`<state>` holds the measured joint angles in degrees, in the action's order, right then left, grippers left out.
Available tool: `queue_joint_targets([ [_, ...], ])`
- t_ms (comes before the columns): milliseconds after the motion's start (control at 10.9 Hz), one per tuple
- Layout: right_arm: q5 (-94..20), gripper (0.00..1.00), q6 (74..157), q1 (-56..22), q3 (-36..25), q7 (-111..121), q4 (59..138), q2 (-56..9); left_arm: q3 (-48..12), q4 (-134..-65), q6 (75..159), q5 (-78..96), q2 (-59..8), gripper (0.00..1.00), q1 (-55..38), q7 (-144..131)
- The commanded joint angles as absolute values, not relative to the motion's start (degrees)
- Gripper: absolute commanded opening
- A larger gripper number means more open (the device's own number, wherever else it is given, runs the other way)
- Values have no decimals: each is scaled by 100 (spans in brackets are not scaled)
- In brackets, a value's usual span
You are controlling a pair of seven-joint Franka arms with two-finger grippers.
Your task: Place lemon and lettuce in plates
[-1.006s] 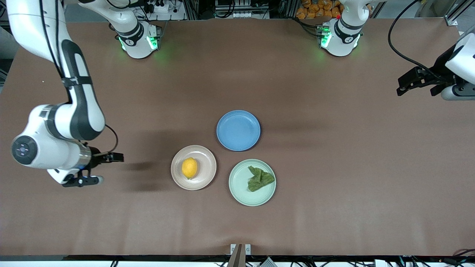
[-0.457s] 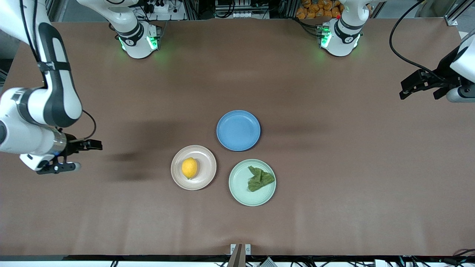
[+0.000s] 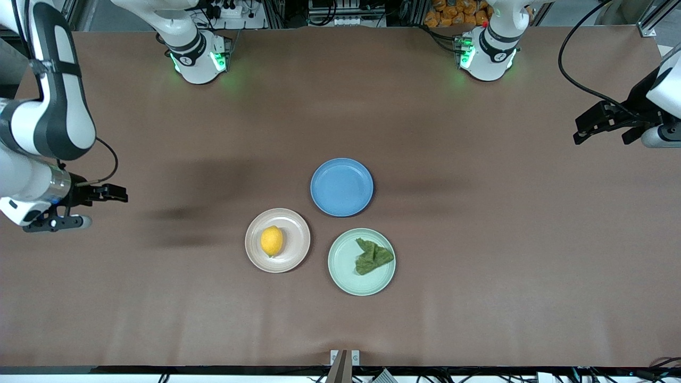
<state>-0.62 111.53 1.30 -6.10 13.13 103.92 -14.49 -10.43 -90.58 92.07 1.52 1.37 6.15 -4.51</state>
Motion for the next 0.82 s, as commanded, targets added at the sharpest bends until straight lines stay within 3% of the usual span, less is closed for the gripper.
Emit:
queue_joint_targets([
  [0,88,100,11180,543,-256,1318,11038,-652,-1037,-9026,9237,70,149,100,633,-334],
  [731,105,100,9934,756,-141,1336,10759,202,-1037,-9026,9255,70,167,100,668,-334],
])
